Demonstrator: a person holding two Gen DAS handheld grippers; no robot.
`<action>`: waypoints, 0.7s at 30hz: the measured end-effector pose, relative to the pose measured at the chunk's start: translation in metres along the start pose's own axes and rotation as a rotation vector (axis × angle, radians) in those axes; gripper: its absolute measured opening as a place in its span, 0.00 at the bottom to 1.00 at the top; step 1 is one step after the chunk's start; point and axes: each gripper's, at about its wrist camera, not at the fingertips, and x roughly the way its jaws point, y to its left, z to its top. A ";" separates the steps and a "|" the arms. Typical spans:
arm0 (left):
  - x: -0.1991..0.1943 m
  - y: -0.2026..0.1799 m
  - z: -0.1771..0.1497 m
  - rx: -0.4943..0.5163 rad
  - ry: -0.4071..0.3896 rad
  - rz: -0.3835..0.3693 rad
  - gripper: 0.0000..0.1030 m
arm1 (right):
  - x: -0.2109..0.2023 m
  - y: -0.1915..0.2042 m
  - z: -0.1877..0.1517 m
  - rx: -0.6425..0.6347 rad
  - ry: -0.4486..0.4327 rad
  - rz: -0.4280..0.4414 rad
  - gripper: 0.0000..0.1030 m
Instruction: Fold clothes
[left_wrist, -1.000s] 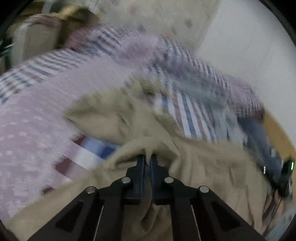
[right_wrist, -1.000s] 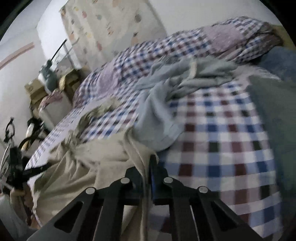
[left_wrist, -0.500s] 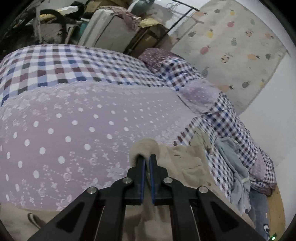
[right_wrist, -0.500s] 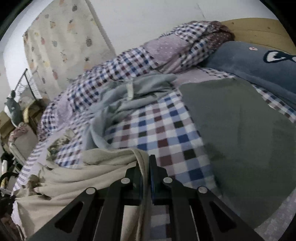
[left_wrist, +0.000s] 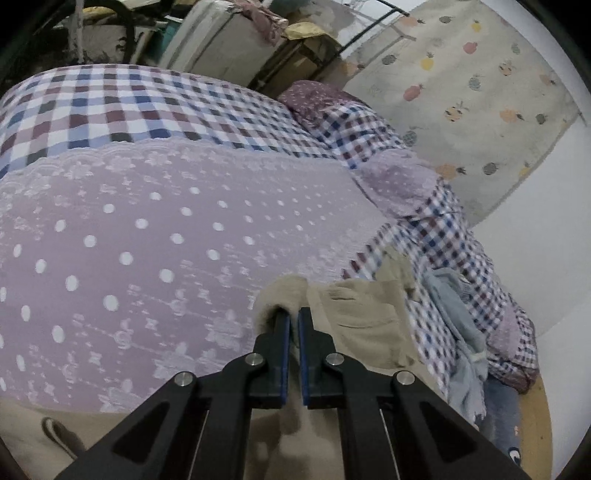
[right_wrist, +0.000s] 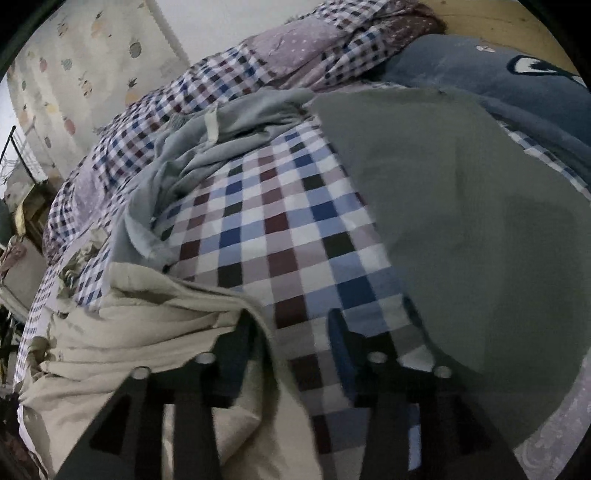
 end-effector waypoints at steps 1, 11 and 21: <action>-0.001 -0.005 -0.001 0.016 0.001 -0.018 0.03 | -0.002 0.000 0.000 0.000 -0.005 0.002 0.48; -0.006 -0.089 -0.059 0.276 0.101 -0.202 0.03 | -0.025 -0.003 0.002 0.009 -0.073 0.011 0.49; -0.013 -0.185 -0.221 0.699 0.399 -0.349 0.02 | -0.042 0.010 -0.001 -0.008 -0.107 0.065 0.49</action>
